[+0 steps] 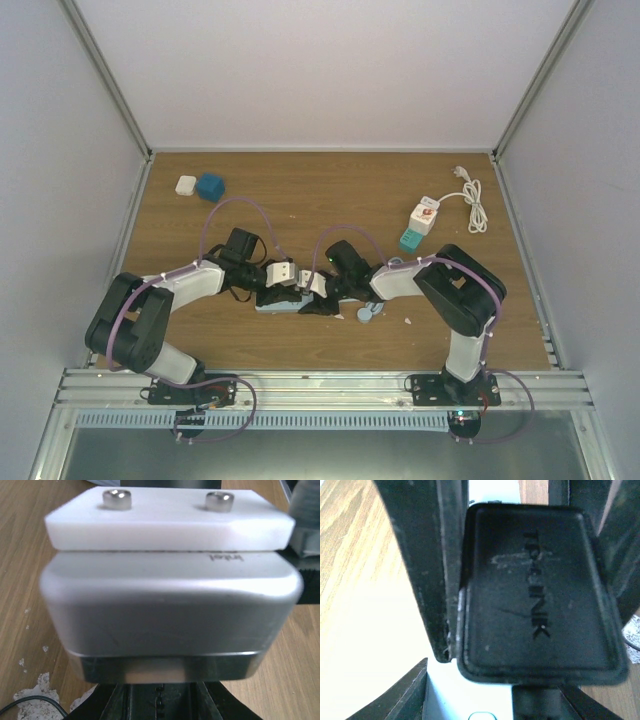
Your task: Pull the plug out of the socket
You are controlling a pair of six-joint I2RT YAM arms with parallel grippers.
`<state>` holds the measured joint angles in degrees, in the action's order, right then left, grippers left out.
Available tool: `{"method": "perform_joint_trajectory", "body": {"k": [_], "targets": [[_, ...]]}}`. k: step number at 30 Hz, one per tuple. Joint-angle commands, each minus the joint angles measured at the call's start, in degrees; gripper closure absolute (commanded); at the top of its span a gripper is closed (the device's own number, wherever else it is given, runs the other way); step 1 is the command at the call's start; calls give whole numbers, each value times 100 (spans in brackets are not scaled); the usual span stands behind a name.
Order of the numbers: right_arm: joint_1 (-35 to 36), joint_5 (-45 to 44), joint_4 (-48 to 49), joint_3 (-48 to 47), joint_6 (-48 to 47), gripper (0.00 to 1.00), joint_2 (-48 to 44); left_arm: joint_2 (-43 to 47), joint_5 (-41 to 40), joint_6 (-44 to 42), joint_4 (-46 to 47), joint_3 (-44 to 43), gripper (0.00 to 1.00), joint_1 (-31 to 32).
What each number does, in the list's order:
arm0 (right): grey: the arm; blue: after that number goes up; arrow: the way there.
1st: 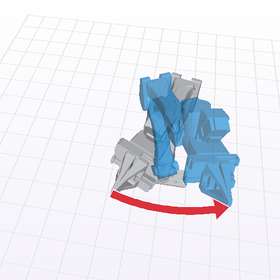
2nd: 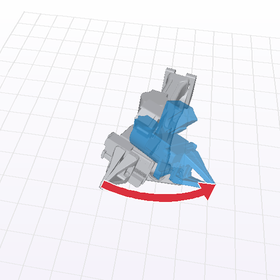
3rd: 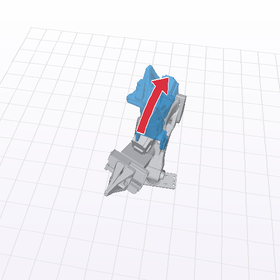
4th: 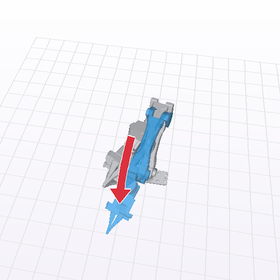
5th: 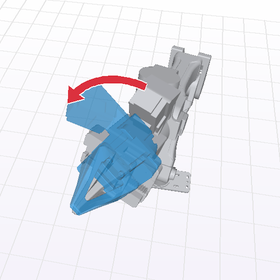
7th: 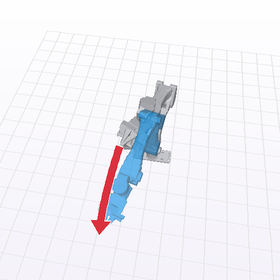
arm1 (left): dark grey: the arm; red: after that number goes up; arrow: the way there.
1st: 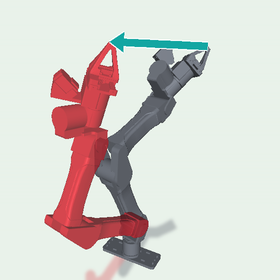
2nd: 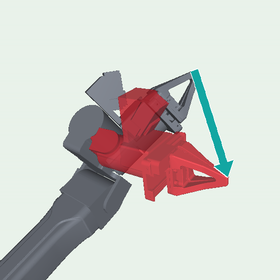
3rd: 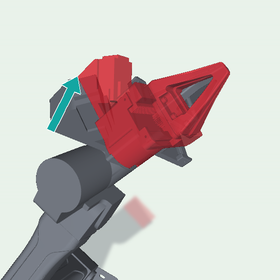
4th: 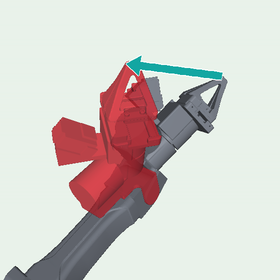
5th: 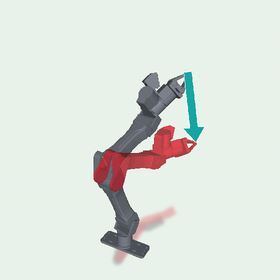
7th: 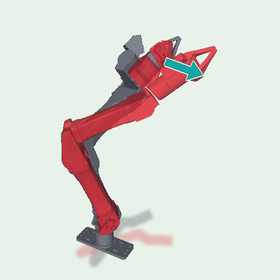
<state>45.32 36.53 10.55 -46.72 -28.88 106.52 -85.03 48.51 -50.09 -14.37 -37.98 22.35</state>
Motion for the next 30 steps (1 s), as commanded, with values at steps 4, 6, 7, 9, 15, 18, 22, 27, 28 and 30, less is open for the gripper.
{"method": "perform_joint_trajectory", "body": {"k": [4, 6, 7, 9, 15, 18, 22, 27, 28, 30], "targets": [[21, -269, 91, -59, -99, 86, 238, -17, 937, 41, -599, -490, 75, -51], [21, -270, 76, -57, -108, 87, 240, 10, 1016, -63, -662, -507, 76, -104], [21, -259, 60, -57, -121, 88, 242, 76, 1022, -123, -642, -467, 75, -112], [11, -252, 44, -63, -126, 89, 246, 291, 990, -260, -468, -294, 75, -108], [18, -252, -37, -120, -111, 93, 300, 954, 562, -566, 272, 352, 75, 100], [17, -254, -94, -148, -117, 94, 329, 1024, 282, -735, 355, 538, 75, 209], [12, -320, -107, -152, -117, 95, 350, 1041, 72, -727, 462, 664, 75, 231], [19, -438, -103, -150, -134, 96, 360, 855, 564, -138, 348, 425, 75, 117], [15, -472, -105, -148, -139, 96, 361, 787, 616, -123, 253, 347, 76, 104], [21, -495, -105, -137, -159, 96, 359, 705, 705, -38, 158, 272, 75, 24]]}}
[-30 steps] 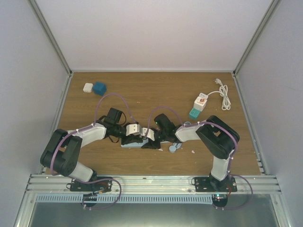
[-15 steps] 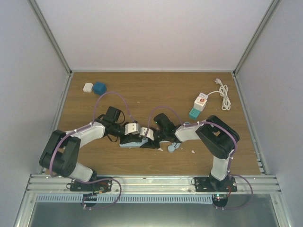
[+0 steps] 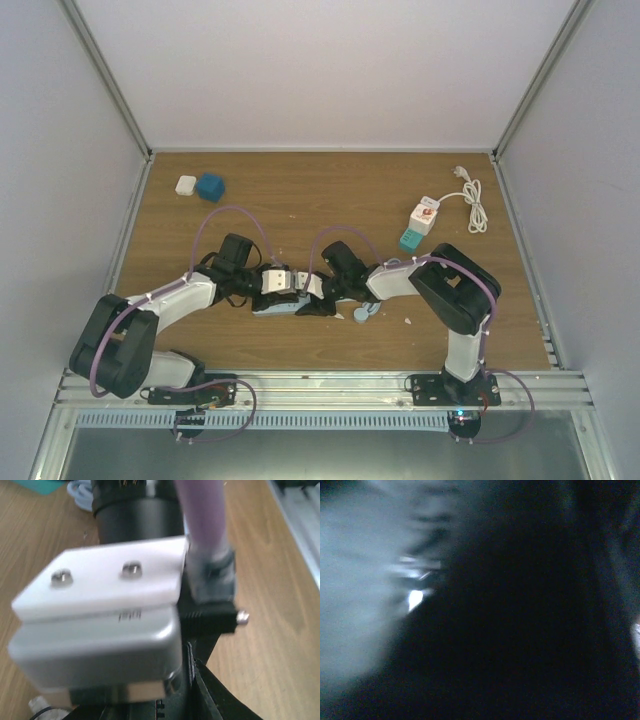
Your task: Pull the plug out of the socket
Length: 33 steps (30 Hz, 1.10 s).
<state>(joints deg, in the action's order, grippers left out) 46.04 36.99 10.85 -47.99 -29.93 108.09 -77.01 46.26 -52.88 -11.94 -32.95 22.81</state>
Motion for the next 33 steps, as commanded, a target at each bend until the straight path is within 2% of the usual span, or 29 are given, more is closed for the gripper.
{"method": "perform_joint_trajectory", "body": {"k": [1, 5, 10, 13, 21, 26, 30, 33], "targets": [[-53, -546, -136, -10, -56, 96, 203, -106, 991, 271, -126, -268, 75, -67], [-51, -540, -164, -37, -48, 96, 227, -177, 1199, 223, -395, -423, 75, -221], [-64, -501, -193, -48, -52, 94, 215, -31, 848, -179, -355, -242, 75, -221], [-67, -465, -215, -47, -61, 81, 129, -35, 629, -354, -459, -216, 76, -234], [-93, -298, -528, -273, -16, 38, -314, 94, 553, -486, -708, -400, 75, -528], [-114, -210, -658, -341, -25, 24, -562, 81, 448, -445, -818, -663, 75, -696], [-171, -161, -881, -461, -77, 5, -693, 24, 282, -406, -944, -1035, 74, -760], [-265, -155, -995, -488, -110, 0, -780, -138, 220, -296, -1061, -1483, 73, -866]]}}
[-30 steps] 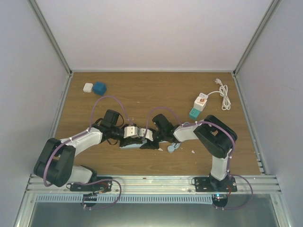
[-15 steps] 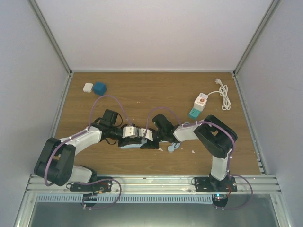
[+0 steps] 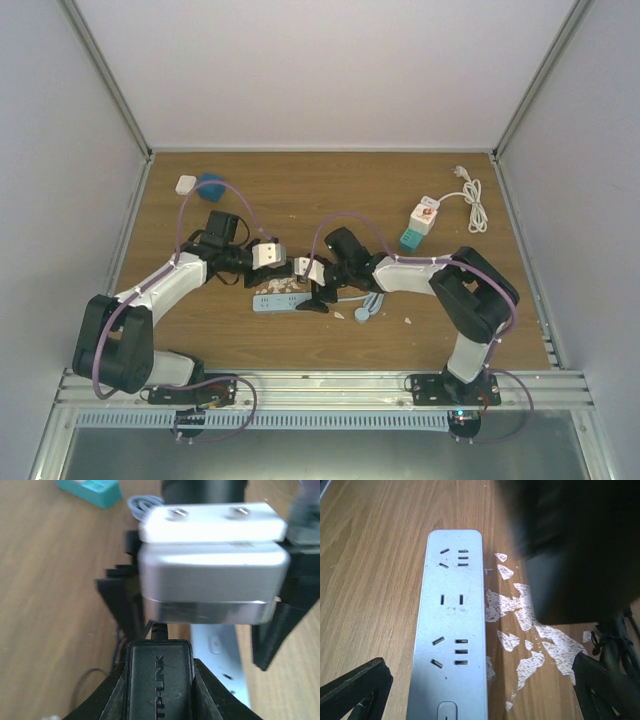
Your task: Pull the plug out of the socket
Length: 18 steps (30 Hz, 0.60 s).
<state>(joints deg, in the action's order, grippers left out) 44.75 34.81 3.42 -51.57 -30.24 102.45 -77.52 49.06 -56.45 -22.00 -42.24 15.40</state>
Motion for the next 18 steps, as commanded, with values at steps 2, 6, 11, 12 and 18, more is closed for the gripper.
{"method": "perform_joint_trajectory", "body": {"k": [2, 6, 11, 12, 18], "targets": [[-251, 96, -314, -153, -99, 1, -263, -231, -90, 196, -87, -892, 73, -191], [-545, 296, -692, -163, -173, 1, -388, -590, -93, 409, -145, -1528, 73, -250], [-966, 417, -935, -71, -175, 0, -712, -1092, -321, 521, -114, -2321, 72, -283], [-1037, 456, -980, -83, -149, 0, -837, -1192, -374, 562, -66, -2487, 72, -281], [-1162, 348, -1157, -70, -158, 0, -1386, -2075, -594, 864, 46, -3752, 71, -282]]}}
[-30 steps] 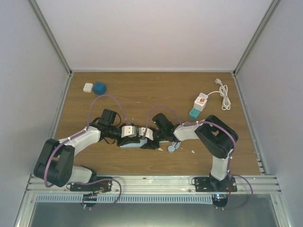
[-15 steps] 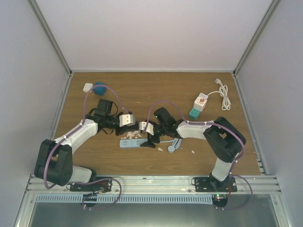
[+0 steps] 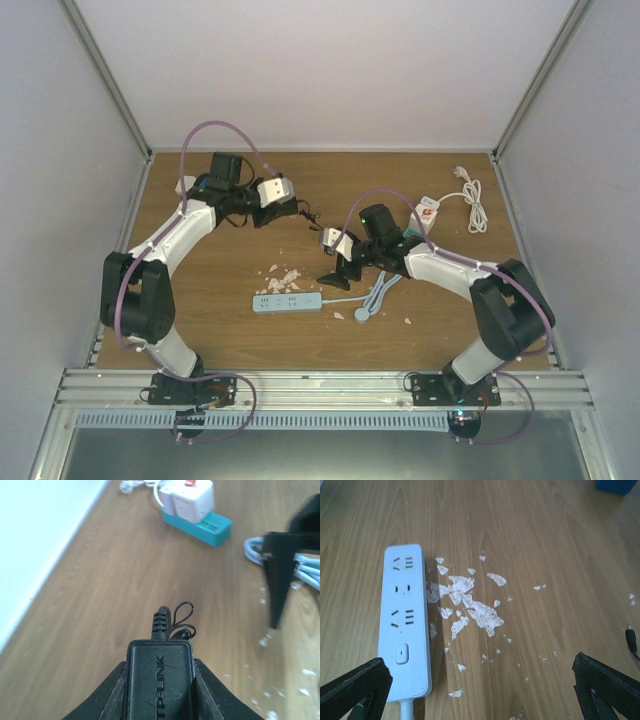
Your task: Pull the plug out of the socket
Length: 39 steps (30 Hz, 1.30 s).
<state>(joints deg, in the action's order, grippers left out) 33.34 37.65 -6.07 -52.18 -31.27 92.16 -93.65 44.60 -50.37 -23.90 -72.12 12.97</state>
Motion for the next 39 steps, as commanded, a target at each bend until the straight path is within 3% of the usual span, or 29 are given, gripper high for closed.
{"method": "perform_joint_trajectory", "body": {"k": [1, 7, 13, 18, 30, 39], "targets": [[-25, 24, -191, 17, -43, 0, -419, -672, -202, 332, 282, -1089, 71, -37], [-29, -185, -83, 92, -50, 0, -576, -1508, -183, 723, 437, -2216, 71, -40], [-23, -152, -132, 48, -20, 0, -482, -2374, -419, 1094, 590, -2785, 70, -57], [-29, -187, -124, 81, -57, 0, -526, -2938, -951, 775, 310, -3056, 70, -94], [-36, -170, -130, 91, -77, 0, -522, -3761, -1352, 385, -1030, -3888, 70, -607], [-37, -162, -128, 84, -79, 0, -469, -3789, -1845, 418, -584, -3723, 68, -867]]}}
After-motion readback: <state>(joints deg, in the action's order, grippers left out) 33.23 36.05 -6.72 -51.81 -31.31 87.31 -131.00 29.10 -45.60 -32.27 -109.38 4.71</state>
